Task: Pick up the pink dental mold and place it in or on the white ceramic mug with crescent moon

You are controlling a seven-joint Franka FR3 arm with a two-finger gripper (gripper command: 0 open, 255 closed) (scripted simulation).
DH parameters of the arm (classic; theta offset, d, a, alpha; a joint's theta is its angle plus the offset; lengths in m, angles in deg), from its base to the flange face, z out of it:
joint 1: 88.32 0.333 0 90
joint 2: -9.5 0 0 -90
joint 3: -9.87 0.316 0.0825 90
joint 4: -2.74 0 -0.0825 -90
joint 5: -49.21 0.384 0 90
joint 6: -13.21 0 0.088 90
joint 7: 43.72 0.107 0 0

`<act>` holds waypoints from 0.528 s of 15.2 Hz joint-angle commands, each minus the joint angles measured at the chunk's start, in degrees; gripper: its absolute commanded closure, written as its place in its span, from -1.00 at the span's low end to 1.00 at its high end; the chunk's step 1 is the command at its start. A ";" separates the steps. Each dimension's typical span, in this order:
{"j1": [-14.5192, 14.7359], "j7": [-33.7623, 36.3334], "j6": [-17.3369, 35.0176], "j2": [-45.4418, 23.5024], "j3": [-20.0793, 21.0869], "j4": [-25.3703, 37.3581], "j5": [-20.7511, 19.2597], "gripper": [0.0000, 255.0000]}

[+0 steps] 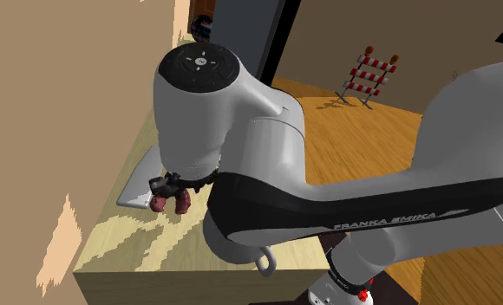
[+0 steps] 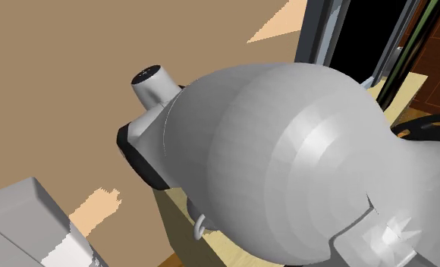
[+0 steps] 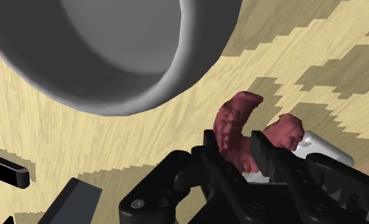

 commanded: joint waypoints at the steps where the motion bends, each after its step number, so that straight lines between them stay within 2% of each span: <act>1: 9.96 -11.48 10.78 4.15 -13.52 -8.82 10.29 -1.00; 2: 19.50 -23.98 20.21 5.39 -26.20 -16.14 20.48 -1.00; 3: 28.96 -40.14 27.56 5.02 -38.78 -21.43 33.53 -1.00; 4: 31.76 -45.72 29.06 4.69 -42.53 -22.48 38.05 -1.00; 8: 31.81 -46.94 32.77 0.88 -41.21 -22.20 39.74 -1.00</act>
